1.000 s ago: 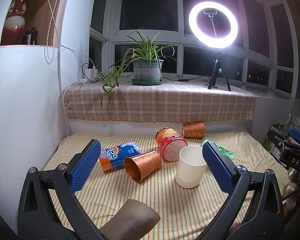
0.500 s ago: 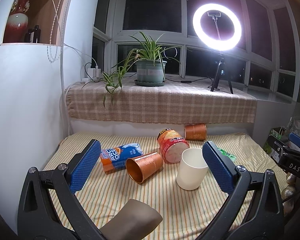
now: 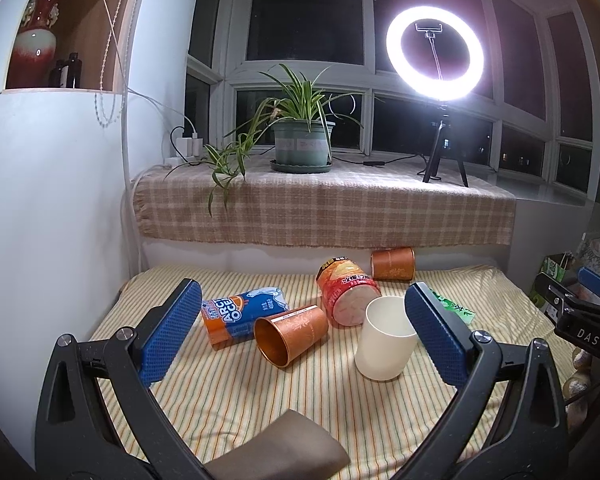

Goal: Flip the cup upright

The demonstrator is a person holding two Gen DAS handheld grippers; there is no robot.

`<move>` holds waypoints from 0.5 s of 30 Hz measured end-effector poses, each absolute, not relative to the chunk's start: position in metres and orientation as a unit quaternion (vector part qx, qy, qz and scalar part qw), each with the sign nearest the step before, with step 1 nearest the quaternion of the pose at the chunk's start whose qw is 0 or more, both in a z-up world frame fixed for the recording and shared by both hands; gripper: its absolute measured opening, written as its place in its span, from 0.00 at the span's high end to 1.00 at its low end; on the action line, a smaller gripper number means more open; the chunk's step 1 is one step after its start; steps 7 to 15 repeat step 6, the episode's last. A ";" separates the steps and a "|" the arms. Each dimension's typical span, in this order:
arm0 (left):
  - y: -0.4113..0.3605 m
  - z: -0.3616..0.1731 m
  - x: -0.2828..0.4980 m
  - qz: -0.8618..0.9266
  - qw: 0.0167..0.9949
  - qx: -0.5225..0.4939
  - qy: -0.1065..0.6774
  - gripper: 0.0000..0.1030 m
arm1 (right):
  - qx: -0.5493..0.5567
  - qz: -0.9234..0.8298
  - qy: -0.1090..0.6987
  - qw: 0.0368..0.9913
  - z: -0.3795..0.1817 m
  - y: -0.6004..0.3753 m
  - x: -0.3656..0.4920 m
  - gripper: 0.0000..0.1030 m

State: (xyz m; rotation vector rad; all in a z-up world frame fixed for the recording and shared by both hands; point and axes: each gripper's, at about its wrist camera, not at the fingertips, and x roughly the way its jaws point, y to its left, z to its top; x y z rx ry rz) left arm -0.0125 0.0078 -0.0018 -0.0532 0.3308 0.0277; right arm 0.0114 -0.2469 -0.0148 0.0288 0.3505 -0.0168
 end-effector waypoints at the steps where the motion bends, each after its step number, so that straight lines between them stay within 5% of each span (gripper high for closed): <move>1: 0.008 -0.002 -0.012 0.014 0.986 -0.026 0.164 0.00 | 0.015 -0.008 0.176 0.984 -0.015 -0.247 0.012 0.01; 15: 0.009 -0.001 -0.012 0.014 0.987 -0.023 0.161 0.00 | 0.016 -0.009 0.178 0.984 -0.017 -0.247 0.011 0.01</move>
